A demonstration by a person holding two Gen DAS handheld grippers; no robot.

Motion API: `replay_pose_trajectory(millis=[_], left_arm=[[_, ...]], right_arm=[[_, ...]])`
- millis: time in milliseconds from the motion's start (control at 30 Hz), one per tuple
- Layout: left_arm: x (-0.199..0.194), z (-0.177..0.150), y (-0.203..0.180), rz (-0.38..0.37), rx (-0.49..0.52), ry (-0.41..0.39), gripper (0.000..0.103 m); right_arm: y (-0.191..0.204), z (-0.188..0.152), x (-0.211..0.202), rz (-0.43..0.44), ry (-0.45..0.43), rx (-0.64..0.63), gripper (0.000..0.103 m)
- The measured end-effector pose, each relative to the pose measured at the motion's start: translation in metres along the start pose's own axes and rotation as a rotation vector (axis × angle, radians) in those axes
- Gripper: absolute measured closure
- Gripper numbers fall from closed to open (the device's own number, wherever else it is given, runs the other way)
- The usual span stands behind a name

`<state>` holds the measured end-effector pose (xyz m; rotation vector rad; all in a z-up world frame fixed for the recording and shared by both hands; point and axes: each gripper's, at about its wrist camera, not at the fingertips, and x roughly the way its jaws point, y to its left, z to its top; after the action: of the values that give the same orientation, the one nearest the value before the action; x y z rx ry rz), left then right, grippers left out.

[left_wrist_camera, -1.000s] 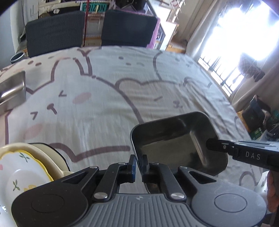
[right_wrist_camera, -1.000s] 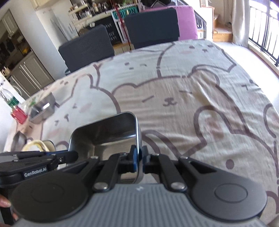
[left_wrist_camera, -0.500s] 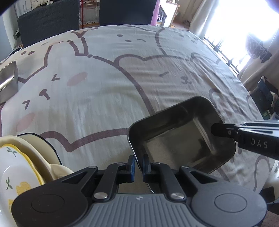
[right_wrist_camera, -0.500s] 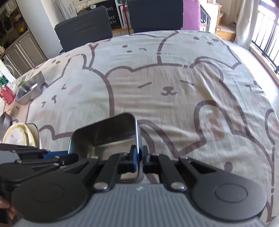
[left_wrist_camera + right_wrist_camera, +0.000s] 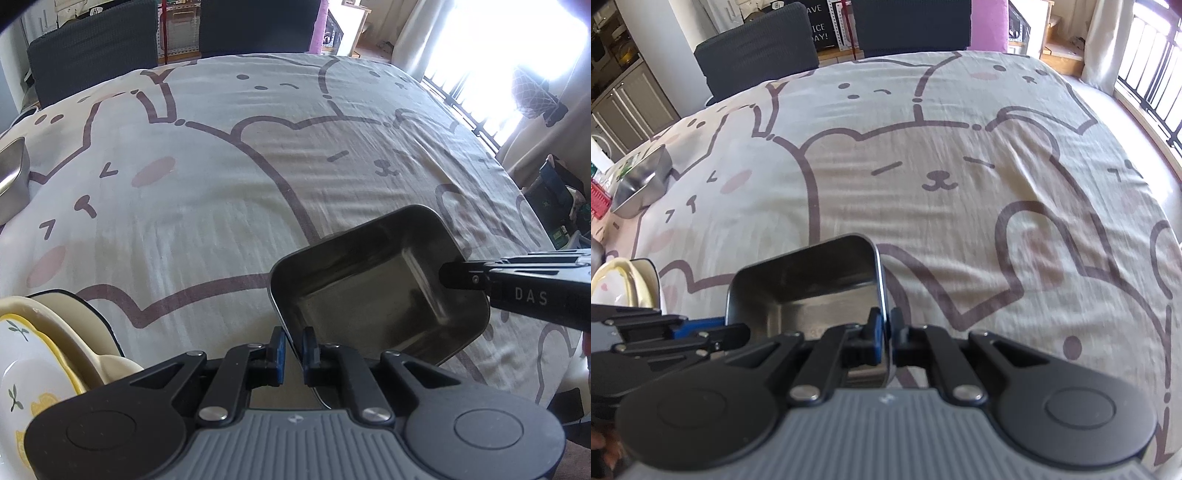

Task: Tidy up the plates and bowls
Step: 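Lift the stainless tray and carry it toward the dish stack, then lower the stainless tray and open both grippers to release it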

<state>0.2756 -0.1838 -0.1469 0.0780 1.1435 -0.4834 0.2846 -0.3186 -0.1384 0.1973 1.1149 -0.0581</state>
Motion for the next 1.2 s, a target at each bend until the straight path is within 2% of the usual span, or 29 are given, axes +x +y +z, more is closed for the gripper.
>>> replay_pose_trajectory(millis=[433, 833, 1000, 1100, 1167, 1200], left_arm=[[-0.001, 0.001, 0.001, -0.026, -0.005, -0.007, 0.093], [-0.004, 0.000, 0.003, -0.066, -0.007, -0.008, 0.088], [-0.004, 0.000, 0.004, -0.070, -0.012, -0.006, 0.088], [-0.005, 0.000, 0.004, -0.072, -0.015, -0.008, 0.088], [-0.005, 0.000, 0.005, -0.074, -0.017, -0.008, 0.088], [-0.006, -0.001, 0.005, -0.075, -0.020, -0.008, 0.085]], right_arm=[[-0.010, 0.001, 0.012, 0.018, 0.022, 0.025, 0.098], [-0.025, 0.001, 0.024, 0.067, 0.050, 0.063, 0.098], [-0.026, 0.000, 0.025, 0.081, 0.038, 0.055, 0.098], [-0.026, -0.001, 0.024, 0.072, 0.024, 0.050, 0.089], [-0.028, 0.000, 0.022, 0.060, 0.014, 0.052, 0.076], [-0.029, 0.000, 0.020, 0.058, 0.008, 0.055, 0.072]])
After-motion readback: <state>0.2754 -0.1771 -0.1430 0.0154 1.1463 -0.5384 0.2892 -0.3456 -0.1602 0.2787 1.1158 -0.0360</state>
